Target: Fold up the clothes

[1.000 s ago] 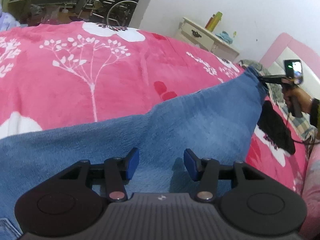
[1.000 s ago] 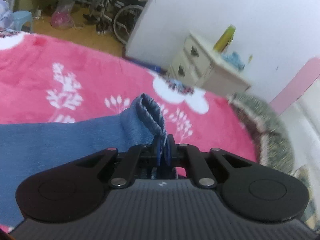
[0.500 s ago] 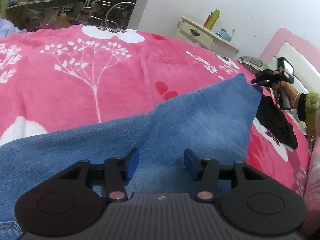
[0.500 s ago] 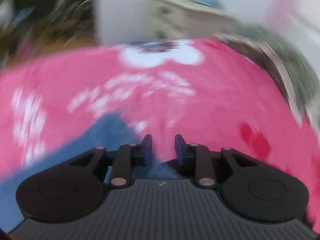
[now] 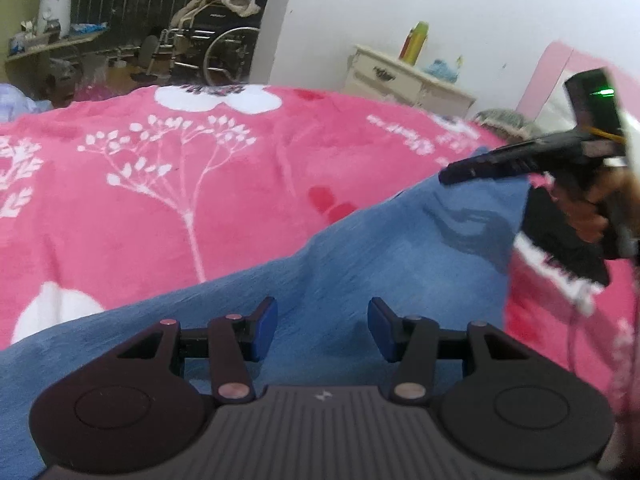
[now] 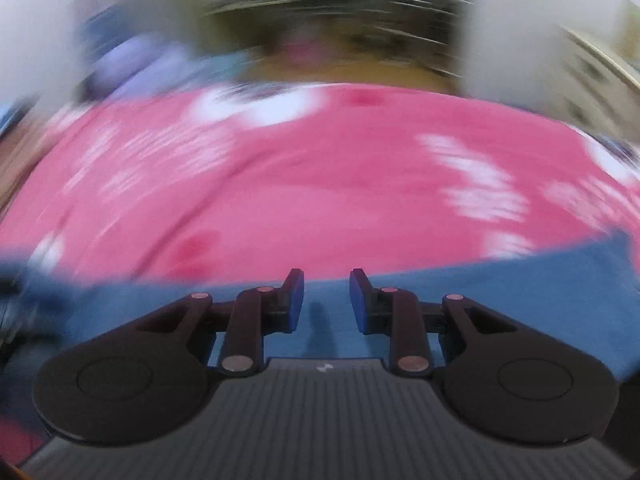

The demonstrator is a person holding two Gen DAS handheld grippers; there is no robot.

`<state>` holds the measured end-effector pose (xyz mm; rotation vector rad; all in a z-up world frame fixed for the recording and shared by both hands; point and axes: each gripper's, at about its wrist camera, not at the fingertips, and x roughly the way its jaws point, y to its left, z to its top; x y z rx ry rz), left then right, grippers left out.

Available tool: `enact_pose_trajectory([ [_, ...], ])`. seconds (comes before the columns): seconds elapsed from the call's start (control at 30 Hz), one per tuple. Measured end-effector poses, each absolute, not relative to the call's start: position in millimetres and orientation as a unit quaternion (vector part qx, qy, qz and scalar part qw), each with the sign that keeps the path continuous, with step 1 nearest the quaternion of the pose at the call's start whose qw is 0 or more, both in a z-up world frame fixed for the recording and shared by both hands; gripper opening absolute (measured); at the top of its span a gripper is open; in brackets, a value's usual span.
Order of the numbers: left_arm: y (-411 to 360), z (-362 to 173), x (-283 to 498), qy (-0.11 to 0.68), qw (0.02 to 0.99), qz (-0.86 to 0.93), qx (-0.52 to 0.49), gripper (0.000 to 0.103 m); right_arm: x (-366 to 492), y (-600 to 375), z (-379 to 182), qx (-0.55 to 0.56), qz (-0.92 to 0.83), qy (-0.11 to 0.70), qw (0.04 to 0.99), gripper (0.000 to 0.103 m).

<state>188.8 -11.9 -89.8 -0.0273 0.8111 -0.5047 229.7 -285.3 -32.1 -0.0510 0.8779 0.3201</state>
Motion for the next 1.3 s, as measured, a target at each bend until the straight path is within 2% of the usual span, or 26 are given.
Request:
enact_pose_trajectory([
  [0.17, -12, -95, 186, 0.384, 0.893, -0.236, -0.005, 0.051, 233, -234, -76, -0.109, 0.177, 0.466, 0.86, 0.024],
  [0.37, -6, -96, 186, 0.381, 0.895, -0.232, -0.013, 0.051, 265, -251, -90, -0.012, 0.149, 0.44, 0.885, 0.024],
  [0.57, -6, -96, 189, 0.384, 0.894, -0.229, -0.017, 0.051, 234, -279, -61, 0.017, 0.101, 0.408, 0.907, 0.025],
  [0.7, -8, -95, 191, 0.383, 0.896, -0.224, -0.018, 0.052, 243, -305, -84, 0.017, 0.052, 0.444, 0.895, 0.025],
  [0.8, -9, -95, 193, 0.383, 0.897, -0.22, -0.019, 0.052, 257, -315, -99, 0.027, 0.061, 0.421, 0.905, 0.025],
  [1.0, -8, -95, 192, 0.384, 0.898, -0.216, -0.014, 0.052, 254, -337, -74, 0.091, 0.033, 0.391, 0.915, 0.026],
  [1.1, -8, -96, 191, 0.384, 0.898, -0.215, -0.015, 0.052, 231, -361, -55, 0.078, -0.03, 0.365, 0.927, 0.026],
  [1.2, -8, -97, 190, 0.385, 0.898, -0.215, -0.015, 0.052, 235, -406, -63, 0.082, -0.118, 0.381, 0.913, 0.026],
  [1.3, -8, -96, 194, 0.388, 0.896, -0.214, -0.015, 0.052, 270, -461, -94, 0.112, -0.145, 0.424, 0.887, 0.025],
])
